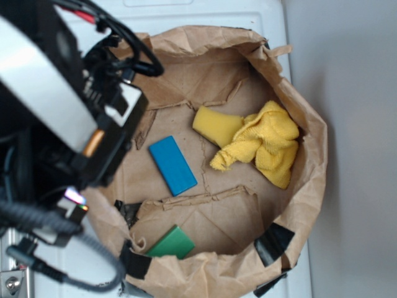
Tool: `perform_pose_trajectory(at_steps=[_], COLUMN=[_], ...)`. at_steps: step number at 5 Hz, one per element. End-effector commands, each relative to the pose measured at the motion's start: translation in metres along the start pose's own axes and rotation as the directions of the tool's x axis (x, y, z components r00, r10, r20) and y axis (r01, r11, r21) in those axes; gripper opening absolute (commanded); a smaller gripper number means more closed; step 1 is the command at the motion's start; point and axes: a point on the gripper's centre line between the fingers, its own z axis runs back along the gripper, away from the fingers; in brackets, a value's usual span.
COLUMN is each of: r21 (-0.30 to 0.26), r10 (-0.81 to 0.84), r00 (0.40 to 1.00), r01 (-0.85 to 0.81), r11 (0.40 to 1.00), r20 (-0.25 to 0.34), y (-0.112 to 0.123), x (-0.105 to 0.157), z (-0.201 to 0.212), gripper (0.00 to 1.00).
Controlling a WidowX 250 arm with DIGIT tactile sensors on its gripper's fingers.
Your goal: Grab the blue block.
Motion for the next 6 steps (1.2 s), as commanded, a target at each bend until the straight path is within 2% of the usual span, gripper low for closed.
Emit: perform_pose_trajectory(at_steps=[1, 4, 5, 6], r21=[-0.004, -0.004, -0.043, -0.067], r10=[-0.035, -0.035, -0.06, -0.035], r00=[0.995, 0.995, 0.997, 0.998], r01=[0.035, 0.035, 0.058, 0.032], r11=[0.999, 0.999, 0.997, 0.997], r20=[-0.088, -0.088, -0.054, -0.044], y=[0.031, 0.031, 0.027, 0.052], x=[-0.011, -0.011, 0.033, 0.071], z=[-0.066, -0.066, -0.046, -0.054], gripper=[1.0, 1.0, 1.0, 1.0])
